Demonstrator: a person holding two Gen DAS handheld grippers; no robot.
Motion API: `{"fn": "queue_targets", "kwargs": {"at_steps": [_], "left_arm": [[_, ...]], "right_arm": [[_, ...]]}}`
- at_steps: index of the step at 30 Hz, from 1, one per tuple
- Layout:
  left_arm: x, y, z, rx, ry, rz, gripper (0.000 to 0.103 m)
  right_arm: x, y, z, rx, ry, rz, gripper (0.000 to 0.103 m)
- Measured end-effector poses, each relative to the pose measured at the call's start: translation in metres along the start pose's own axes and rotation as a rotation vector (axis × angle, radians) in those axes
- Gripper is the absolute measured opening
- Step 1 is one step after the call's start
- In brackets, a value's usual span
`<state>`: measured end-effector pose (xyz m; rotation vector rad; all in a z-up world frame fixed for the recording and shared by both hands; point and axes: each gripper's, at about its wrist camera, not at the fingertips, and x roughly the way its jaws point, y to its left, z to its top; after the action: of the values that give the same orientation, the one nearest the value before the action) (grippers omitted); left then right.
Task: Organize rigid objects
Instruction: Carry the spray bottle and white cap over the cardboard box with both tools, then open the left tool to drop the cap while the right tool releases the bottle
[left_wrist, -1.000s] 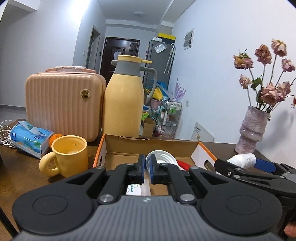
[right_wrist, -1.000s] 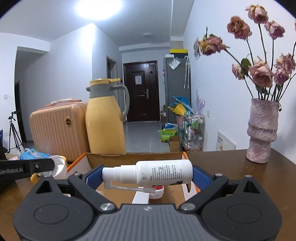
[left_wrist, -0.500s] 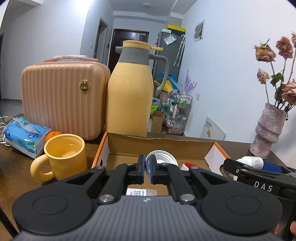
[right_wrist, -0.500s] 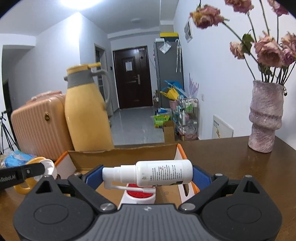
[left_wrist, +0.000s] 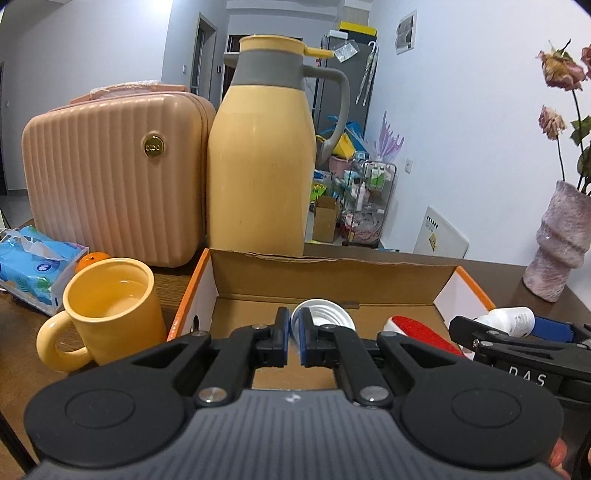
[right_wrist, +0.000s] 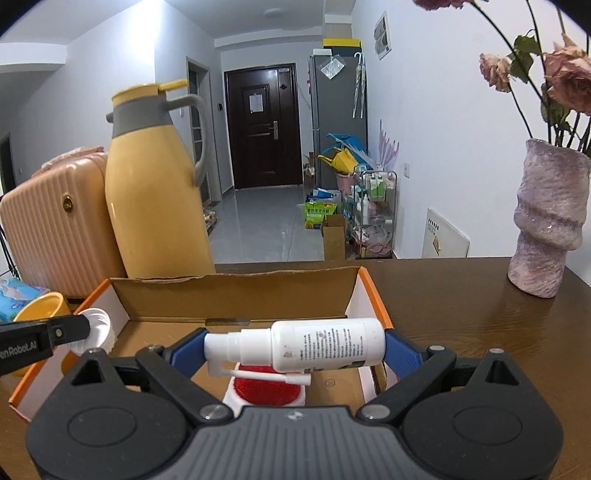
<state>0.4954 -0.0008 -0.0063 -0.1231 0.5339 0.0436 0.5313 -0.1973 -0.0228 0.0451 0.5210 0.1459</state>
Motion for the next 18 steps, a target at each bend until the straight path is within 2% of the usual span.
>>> {"fn": "queue_targets", "kwargs": {"at_steps": [9, 12, 13, 15, 17, 18], "left_arm": [[0.015, 0.003, 0.000, 0.002, 0.029, 0.017, 0.006], [0.014, 0.005, 0.002, 0.006, 0.038, 0.008, 0.011], [0.014, 0.006, 0.002, 0.006, 0.040, 0.011, 0.015], [0.014, 0.007, 0.002, 0.000, 0.042, 0.026, 0.046], [0.012, 0.008, 0.001, -0.001, 0.028, 0.052, 0.053], [0.012, 0.008, 0.002, 0.001, 0.028, 0.057, 0.071]], "right_arm": [[0.012, 0.000, -0.001, -0.014, 0.035, 0.007, 0.098], [0.012, 0.001, -0.002, -0.021, 0.045, 0.012, 0.098], [0.012, 0.002, -0.002, -0.024, 0.047, 0.008, 0.098], [0.012, 0.001, -0.002, -0.022, 0.047, 0.001, 0.099], [0.010, -0.001, -0.001, -0.012, 0.043, -0.003, 0.100], [0.009, -0.002, 0.000, -0.007, 0.040, -0.002, 0.100]]}}
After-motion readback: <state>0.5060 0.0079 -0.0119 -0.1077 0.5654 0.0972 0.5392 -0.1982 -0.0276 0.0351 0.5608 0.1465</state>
